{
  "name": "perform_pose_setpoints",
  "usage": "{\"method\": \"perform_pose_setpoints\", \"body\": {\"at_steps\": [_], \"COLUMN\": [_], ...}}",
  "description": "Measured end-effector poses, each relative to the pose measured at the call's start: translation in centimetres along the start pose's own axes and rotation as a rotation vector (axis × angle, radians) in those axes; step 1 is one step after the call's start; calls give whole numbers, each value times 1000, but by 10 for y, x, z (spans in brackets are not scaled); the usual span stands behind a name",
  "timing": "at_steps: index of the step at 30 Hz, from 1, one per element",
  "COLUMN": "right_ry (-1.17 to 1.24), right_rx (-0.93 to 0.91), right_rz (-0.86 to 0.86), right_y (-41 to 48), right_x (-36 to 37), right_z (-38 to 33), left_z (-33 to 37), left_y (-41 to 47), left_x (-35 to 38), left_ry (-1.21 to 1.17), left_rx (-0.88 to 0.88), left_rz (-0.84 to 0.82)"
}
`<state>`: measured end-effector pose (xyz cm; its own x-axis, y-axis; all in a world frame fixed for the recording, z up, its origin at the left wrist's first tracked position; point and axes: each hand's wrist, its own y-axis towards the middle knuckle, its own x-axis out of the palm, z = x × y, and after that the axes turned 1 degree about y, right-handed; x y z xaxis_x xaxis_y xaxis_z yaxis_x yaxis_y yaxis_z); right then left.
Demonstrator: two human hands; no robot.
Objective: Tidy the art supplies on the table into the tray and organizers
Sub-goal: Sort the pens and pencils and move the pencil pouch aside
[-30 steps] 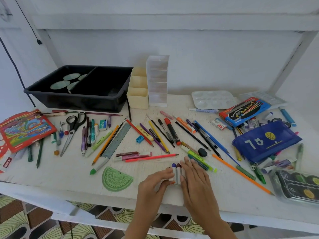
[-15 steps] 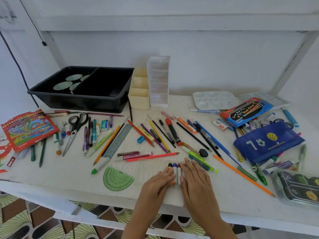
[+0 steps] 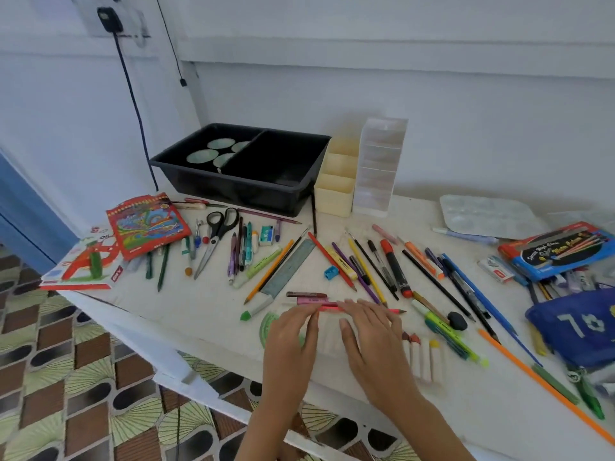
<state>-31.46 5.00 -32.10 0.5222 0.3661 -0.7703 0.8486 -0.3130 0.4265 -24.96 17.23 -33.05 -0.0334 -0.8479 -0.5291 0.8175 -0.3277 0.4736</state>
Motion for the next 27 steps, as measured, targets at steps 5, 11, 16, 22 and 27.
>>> {"method": "perform_pose_setpoints", "body": {"at_steps": [5,11,16,22,27], "right_ry": [187,307,318,345,288], "right_rx": [-45,-1,7,21,146], "right_rz": [-122,-186,-197,-154,-112], "right_y": [31,60,79,118,157], "right_x": [25,44,67,98,131], "right_z": [-24,-35,-35,-50,-69], "left_z": [-40,-76,-82,-84,-89], "left_y": [30,50,57,74,92], "left_x": [-27,-36,-37,-59,-83], "left_ry": [193,332,268,-6,-224], "left_rx": [-49,-2,-31,-205,-361], "left_rz": [12,-175,-172,-17,125]}}
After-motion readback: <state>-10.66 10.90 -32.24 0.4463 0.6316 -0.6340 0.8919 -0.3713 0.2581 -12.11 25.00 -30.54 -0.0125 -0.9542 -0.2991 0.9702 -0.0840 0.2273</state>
